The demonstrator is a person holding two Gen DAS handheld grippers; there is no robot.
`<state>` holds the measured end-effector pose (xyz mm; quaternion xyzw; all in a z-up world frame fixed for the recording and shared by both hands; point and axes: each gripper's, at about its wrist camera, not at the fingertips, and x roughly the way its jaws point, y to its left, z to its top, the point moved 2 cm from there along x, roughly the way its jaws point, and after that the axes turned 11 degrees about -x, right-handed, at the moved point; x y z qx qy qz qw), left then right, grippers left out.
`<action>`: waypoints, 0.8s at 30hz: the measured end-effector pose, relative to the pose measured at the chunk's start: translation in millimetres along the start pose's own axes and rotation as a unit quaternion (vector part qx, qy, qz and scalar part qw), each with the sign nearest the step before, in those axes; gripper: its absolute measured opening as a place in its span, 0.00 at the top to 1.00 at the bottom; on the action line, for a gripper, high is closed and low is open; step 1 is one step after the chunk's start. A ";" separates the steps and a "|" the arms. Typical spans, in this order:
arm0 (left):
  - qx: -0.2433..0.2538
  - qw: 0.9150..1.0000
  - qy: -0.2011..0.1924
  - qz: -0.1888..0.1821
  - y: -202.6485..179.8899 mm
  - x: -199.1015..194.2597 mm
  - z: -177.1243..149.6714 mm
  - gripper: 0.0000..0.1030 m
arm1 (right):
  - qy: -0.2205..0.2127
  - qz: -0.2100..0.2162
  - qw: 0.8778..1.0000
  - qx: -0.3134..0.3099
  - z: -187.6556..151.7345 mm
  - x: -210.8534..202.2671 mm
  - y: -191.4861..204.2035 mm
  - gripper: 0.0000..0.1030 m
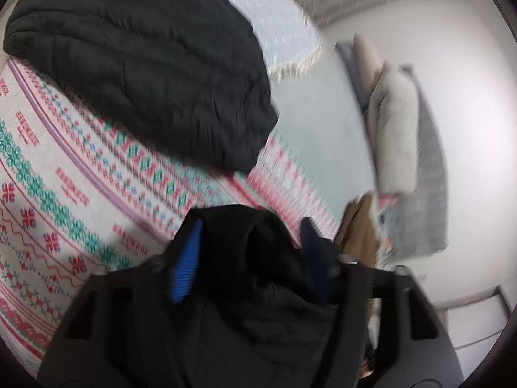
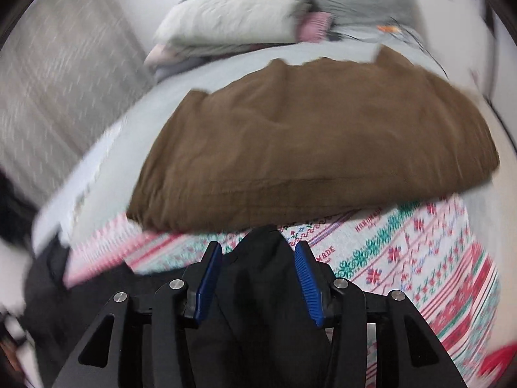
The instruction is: Fold large clothes
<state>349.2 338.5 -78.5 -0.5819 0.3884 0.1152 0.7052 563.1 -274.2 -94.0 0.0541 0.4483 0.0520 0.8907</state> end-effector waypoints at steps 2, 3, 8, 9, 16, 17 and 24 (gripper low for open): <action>0.008 1.000 -0.022 -0.018 0.2 -11.5 4.2 0.35 | 0.010 -0.011 0.999 -0.046 -2.9 5.3 8.1 0.51; 0.037 0.999 -0.030 -0.015 -7.1 -14.7 4.8 0.35 | 0.017 -0.005 0.998 -0.059 -5.1 7.9 9.3 0.51; 0.155 0.985 -0.023 0.067 -17.7 -5.8 -11.7 0.26 | 0.036 0.011 0.996 -0.085 -7.5 12.0 1.6 0.46; 0.156 0.985 -0.011 0.072 -11.4 -0.3 -12.8 0.26 | 0.038 0.010 0.995 -0.092 -6.7 11.5 0.8 0.44; 0.183 0.972 0.028 0.145 19.2 41.4 -24.1 0.29 | 0.091 0.042 0.988 -0.114 -23.9 28.4 -10.5 0.38; 0.194 0.969 0.032 0.147 19.2 45.5 -28.9 0.57 | 0.094 0.045 0.988 -0.113 -27.2 32.8 -11.9 0.40; 0.253 0.957 0.000 0.140 0.2 24.3 -33.9 0.93 | 0.048 0.068 0.988 -0.129 -21.9 20.2 -8.0 0.93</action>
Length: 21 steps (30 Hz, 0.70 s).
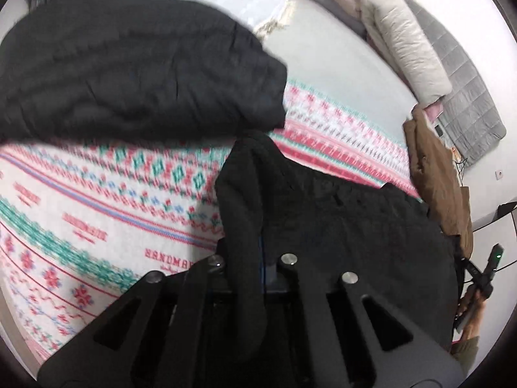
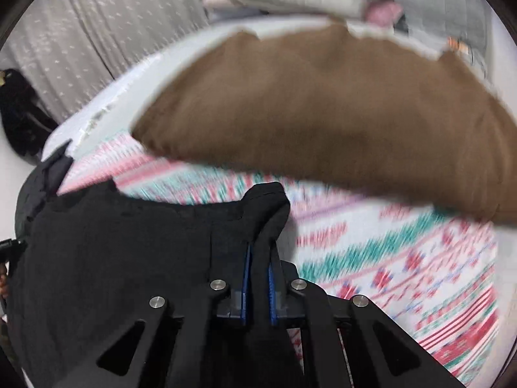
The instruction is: Fold large clothes
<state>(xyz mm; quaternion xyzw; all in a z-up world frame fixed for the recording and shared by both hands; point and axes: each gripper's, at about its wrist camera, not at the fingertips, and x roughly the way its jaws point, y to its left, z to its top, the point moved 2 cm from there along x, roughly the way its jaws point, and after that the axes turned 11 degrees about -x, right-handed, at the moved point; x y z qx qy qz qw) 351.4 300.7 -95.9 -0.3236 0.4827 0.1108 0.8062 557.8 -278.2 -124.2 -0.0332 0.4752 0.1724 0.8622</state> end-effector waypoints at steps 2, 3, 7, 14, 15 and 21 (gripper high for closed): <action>-0.005 1.000 -0.016 -0.020 -0.1 -11.7 5.9 0.93 | -0.032 0.009 0.999 0.009 7.2 -22.0 -3.1 0.93; -0.009 0.999 -0.023 -0.033 0.7 -19.7 8.9 0.93 | -0.047 0.018 0.999 0.018 10.1 -32.5 -6.3 0.93; -0.024 0.997 -0.044 -0.058 9.0 -37.8 18.6 0.93 | -0.098 0.070 0.989 0.081 16.5 -54.1 -20.8 0.94; -0.070 0.996 -0.056 -0.018 13.8 -4.5 19.4 0.93 | -0.109 0.051 0.980 0.157 24.5 -25.5 -21.9 0.94; -0.067 0.996 -0.057 -0.002 13.5 3.2 18.2 0.93 | -0.099 0.033 0.983 0.151 22.7 -16.0 -18.2 0.94; -0.004 0.991 -0.101 0.088 -1.3 22.2 5.1 0.92 | -0.069 -0.042 0.990 0.118 20.4 21.7 -3.7 0.94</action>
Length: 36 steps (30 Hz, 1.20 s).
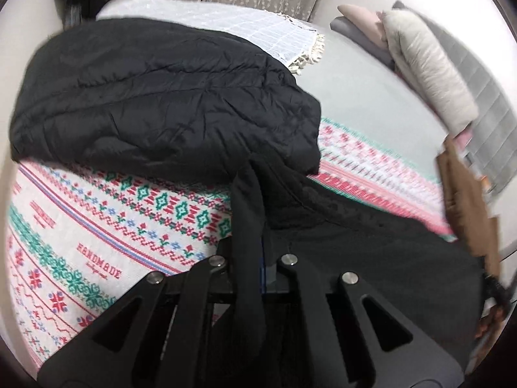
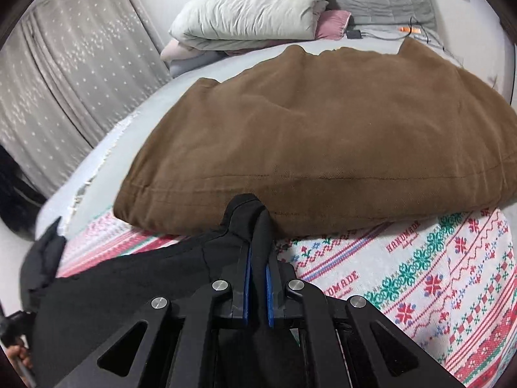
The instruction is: Fold large clothes
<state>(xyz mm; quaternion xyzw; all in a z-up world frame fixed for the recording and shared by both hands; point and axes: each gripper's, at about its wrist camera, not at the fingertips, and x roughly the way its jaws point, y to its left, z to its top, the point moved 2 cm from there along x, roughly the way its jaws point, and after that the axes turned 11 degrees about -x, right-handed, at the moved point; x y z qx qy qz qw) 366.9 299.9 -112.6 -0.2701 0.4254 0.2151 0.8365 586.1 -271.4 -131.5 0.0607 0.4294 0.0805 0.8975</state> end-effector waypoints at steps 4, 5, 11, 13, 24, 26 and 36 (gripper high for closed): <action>0.025 0.999 0.000 0.020 -1.7 1.3 -2.8 0.86 | 0.040 -0.033 0.998 -0.028 -11.1 19.9 6.3 0.91; 0.019 1.000 0.001 0.008 -1.7 -1.8 -2.9 0.86 | 0.046 -0.031 0.998 -0.026 -12.3 22.2 3.8 0.88; -0.083 0.992 -0.026 -0.095 37.2 -66.2 32.4 0.51 | 0.019 -0.039 0.999 -0.009 -3.6 -38.4 -8.3 0.41; -0.106 0.987 -0.039 -0.117 47.4 -94.6 38.6 0.47 | -0.004 -0.024 1.000 -0.013 4.3 -72.9 -2.7 0.39; 0.026 0.994 -0.003 -0.110 -46.0 -193.0 -117.6 0.25 | 0.065 0.097 0.974 -0.195 -85.2 -172.2 152.0 0.39; 0.087 0.992 0.012 -0.086 -71.5 -176.6 -155.7 0.25 | 0.093 0.135 0.967 -0.195 -105.5 -161.6 186.1 0.39; 0.157 0.985 -0.009 0.066 -55.6 -105.4 -191.3 0.24 | 0.106 0.093 0.953 -0.269 -165.8 -102.0 214.1 0.22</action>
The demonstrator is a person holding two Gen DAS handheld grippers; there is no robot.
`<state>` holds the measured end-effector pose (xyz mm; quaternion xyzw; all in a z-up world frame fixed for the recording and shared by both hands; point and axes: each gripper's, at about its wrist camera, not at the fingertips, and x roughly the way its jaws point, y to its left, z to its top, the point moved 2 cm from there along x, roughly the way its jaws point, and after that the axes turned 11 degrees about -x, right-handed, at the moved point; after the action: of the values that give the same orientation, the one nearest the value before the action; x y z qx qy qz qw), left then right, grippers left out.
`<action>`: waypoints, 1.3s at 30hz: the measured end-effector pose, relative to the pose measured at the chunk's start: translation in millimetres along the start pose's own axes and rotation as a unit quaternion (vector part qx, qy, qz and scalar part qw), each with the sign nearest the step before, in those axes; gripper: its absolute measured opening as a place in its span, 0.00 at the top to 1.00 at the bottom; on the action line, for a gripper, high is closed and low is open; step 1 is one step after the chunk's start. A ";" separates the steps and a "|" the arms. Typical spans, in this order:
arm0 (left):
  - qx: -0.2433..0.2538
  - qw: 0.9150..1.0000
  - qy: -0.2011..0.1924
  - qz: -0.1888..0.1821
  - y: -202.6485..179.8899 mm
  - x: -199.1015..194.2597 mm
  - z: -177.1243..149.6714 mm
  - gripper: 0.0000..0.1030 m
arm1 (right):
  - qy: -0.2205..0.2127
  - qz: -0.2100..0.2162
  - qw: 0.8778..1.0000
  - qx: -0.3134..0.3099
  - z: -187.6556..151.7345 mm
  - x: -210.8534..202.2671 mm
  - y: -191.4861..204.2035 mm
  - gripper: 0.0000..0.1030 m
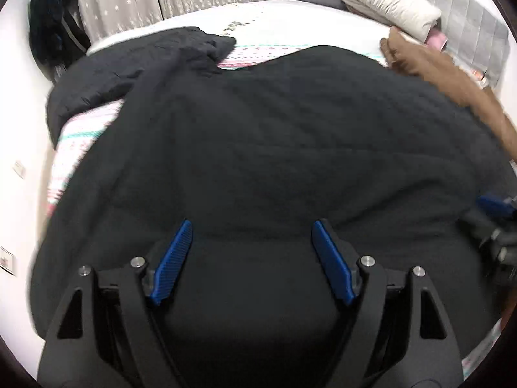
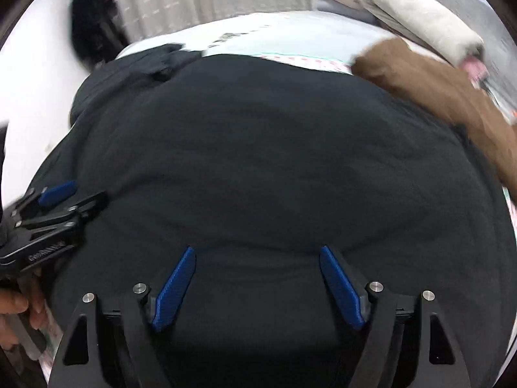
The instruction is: Fold large clothes
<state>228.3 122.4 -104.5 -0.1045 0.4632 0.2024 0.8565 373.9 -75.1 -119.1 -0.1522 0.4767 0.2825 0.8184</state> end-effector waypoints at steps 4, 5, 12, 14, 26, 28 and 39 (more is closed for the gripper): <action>-0.001 1.000 0.005 0.012 21.0 -4.8 6.0 0.24 | 0.012 -0.061 0.998 0.033 -15.5 -6.8 -46.2 0.21; -0.005 1.000 0.005 0.014 26.2 -5.3 4.9 0.24 | 0.016 -0.078 0.996 0.045 -21.1 -11.2 -59.1 0.21; -0.043 0.998 -0.017 0.050 95.3 -4.6 1.7 0.23 | 0.016 -0.126 0.989 0.072 -79.2 -44.0 -141.5 0.21; -0.084 0.996 0.001 0.038 111.4 4.9 4.6 0.12 | 0.014 -0.139 0.987 0.081 -93.0 -49.0 -161.3 0.17; -0.132 0.989 -0.058 0.031 107.6 -64.6 23.3 0.16 | -0.043 -0.147 0.981 0.115 -66.7 -101.6 -146.4 0.09; -0.132 0.988 -0.084 -0.009 93.3 -101.8 16.2 0.16 | -0.071 -0.137 0.982 0.105 -58.6 -123.1 -125.4 0.08; -0.026 0.988 -0.118 -0.093 3.6 -184.1 -63.8 0.14 | -0.123 -0.091 0.988 0.026 -64.6 -173.5 9.7 0.08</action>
<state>88.8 56.2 14.3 -0.1447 0.3416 0.1452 0.9172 256.2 -156.0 -0.9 -0.1375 0.3641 0.2109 0.8967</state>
